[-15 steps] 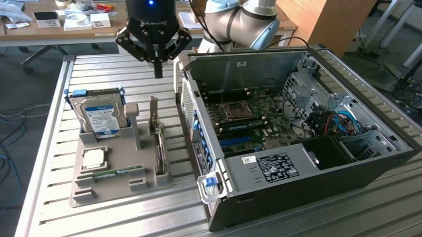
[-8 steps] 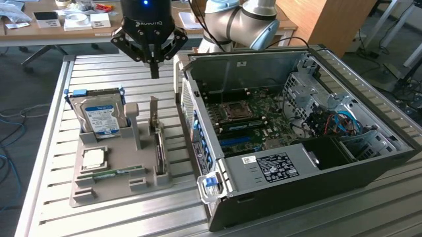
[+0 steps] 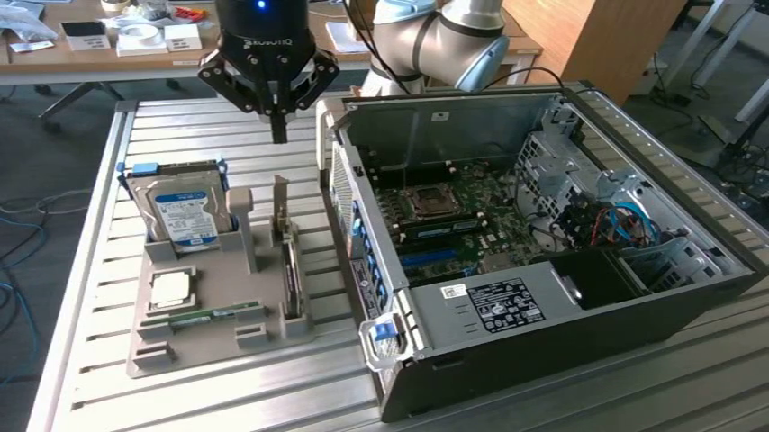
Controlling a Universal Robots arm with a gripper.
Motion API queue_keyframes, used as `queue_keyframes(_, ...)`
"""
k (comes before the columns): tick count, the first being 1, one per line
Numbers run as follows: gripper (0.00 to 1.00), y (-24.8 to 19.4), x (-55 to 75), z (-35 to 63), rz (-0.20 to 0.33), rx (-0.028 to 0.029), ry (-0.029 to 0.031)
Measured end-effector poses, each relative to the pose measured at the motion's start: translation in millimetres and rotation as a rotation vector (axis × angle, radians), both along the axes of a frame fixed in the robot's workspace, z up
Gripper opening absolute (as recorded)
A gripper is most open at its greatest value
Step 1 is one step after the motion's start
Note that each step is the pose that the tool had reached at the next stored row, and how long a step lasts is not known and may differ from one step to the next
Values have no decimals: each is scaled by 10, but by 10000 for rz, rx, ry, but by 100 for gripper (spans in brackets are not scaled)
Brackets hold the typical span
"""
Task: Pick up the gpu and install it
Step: 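Reach for the gpu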
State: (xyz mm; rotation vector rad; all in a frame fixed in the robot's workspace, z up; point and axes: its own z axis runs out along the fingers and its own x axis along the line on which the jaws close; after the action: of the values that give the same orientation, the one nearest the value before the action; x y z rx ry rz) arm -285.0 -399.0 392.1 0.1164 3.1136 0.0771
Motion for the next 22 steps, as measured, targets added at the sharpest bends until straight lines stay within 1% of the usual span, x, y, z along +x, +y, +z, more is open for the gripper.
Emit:
queue_keyframes(4,11,-1,-28,0,-2,0,1)
queue_keyframes(8,11,-22,-38,0,-2,0,2)
queue_keyframes(14,11,-97,-40,0,-2,-2,1)
queue_keyframes(22,11,-225,-43,0,-1,-4,1)
